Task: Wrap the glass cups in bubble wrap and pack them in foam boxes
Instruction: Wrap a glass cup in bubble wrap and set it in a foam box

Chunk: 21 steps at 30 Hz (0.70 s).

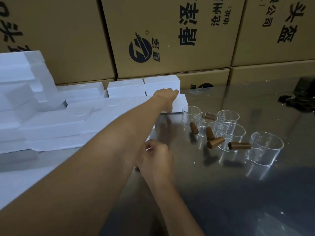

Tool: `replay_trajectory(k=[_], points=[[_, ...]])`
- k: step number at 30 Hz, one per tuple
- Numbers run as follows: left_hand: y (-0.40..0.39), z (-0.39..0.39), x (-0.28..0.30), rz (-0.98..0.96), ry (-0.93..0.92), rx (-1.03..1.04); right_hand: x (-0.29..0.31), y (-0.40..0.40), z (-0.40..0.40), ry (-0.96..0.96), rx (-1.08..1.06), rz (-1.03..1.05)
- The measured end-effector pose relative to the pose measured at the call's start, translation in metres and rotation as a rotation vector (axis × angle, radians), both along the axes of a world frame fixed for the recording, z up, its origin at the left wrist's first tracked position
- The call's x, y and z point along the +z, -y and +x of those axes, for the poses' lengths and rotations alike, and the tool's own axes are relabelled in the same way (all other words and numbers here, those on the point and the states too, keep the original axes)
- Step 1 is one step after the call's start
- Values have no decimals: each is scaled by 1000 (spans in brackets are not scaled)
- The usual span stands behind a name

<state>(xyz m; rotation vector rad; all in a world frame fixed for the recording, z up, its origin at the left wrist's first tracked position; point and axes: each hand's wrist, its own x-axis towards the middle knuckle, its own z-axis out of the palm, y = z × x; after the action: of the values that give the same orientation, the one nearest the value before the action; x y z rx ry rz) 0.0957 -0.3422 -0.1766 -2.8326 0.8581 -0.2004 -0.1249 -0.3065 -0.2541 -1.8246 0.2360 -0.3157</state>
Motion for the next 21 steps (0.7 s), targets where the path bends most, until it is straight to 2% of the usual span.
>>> replay_trajectory(k=[3, 8, 10, 15, 18, 21], points=[[2, -5, 8, -162, 32, -8, -3, -2, 3, -16, -5, 20], [-9, -34, 40, -862, 7, -93, -3, 0, 2, -9, -1, -1], [-22, -55, 51, -1071, -44, -128, -1, 0, 1, -22, 13, 49], [-82, -118, 61, -1441, -201, -171, 5, 5, 1, -37, 3, 290], [-132, -157, 53, -1622, -263, -147, 11, 16, -6, 57, -42, 548], [-175, -195, 38, -1843, -407, -75, 21, 21, -17, 129, -69, 763]])
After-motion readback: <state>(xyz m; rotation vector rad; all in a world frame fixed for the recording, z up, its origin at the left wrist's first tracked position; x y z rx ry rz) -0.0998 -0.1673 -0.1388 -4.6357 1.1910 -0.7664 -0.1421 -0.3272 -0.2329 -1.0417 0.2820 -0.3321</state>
